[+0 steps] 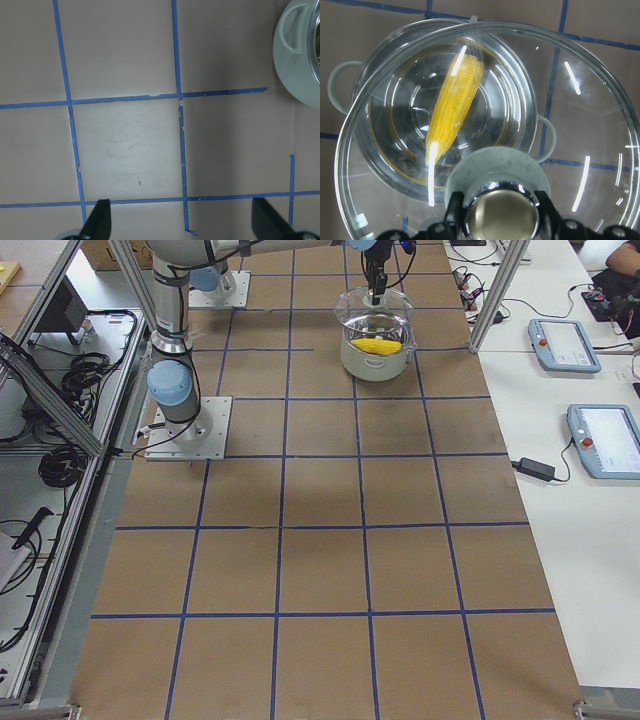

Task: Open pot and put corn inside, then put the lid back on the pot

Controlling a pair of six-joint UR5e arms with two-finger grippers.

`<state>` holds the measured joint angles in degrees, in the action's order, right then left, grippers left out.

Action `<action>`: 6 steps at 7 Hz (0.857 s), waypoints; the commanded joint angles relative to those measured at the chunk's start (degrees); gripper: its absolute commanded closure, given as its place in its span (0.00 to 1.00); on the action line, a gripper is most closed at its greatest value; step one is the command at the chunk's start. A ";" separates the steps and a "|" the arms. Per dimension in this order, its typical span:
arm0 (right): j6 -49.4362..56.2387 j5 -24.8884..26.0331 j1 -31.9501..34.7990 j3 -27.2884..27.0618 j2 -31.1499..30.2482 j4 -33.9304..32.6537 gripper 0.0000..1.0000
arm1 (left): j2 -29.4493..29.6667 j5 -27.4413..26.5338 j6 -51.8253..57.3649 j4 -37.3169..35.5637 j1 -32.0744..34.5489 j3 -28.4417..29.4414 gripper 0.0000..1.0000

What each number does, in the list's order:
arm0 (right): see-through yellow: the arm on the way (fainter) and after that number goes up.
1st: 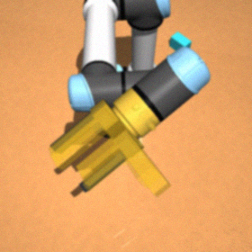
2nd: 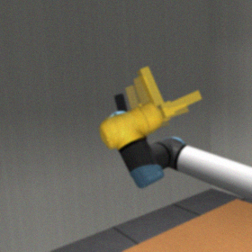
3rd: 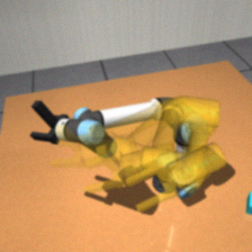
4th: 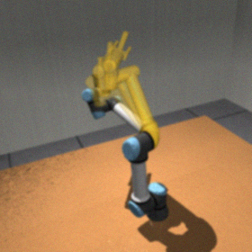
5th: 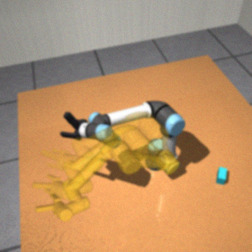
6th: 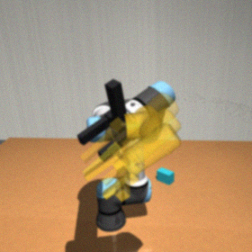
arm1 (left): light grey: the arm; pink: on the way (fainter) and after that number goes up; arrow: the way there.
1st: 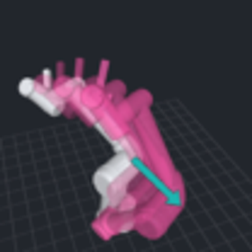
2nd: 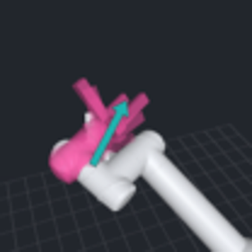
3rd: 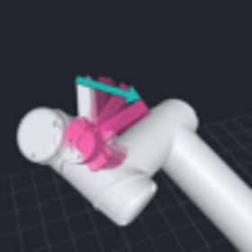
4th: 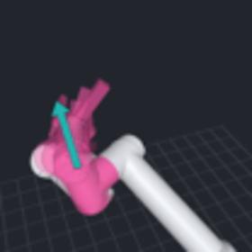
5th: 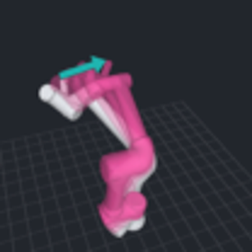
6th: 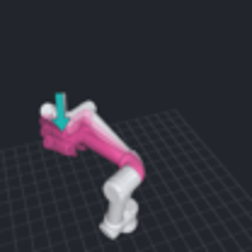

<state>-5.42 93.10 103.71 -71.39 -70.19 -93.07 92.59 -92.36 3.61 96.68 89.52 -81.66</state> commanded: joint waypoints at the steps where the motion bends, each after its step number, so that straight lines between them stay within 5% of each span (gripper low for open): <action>1: -0.39 -1.69 0.26 0.46 3.91 -1.68 0.92 | -0.13 0.16 2.61 -2.00 -0.22 -0.33 0.00; 6: -1.09 -3.01 -0.09 1.34 8.13 -3.42 0.92 | -0.04 0.34 2.54 -2.28 -0.05 -0.43 0.00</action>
<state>-6.37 90.55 103.61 -70.31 -63.41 -95.33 92.55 -92.08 6.08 94.41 89.45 -82.09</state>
